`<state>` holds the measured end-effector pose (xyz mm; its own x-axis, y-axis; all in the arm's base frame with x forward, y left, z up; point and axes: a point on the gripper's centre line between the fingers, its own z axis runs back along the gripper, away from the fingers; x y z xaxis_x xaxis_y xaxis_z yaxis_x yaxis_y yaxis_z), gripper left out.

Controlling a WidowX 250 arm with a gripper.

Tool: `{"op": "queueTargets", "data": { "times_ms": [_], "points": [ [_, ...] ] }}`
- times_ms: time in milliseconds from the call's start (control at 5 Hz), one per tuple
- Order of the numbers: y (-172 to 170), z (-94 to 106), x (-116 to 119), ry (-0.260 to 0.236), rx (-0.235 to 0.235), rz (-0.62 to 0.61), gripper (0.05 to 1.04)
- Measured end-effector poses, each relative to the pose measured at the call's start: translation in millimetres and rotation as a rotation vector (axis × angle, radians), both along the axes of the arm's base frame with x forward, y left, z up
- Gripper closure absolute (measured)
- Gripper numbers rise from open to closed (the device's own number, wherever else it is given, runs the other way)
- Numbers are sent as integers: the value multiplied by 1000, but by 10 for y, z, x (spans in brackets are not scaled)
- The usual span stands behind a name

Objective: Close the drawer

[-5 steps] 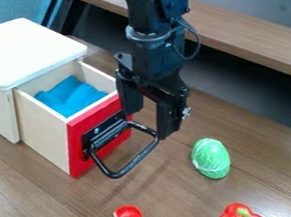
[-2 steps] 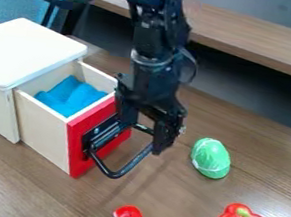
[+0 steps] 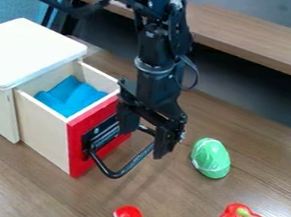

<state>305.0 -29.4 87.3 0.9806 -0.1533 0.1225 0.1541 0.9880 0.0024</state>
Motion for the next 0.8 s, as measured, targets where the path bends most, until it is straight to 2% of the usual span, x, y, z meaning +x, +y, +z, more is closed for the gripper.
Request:
{"op": "queueTargets", "data": {
  "times_ms": [600,800],
  "points": [
    [438,33,3,27,30,89,84],
    [632,54,-8,33,59,122,84]
  ]
}}
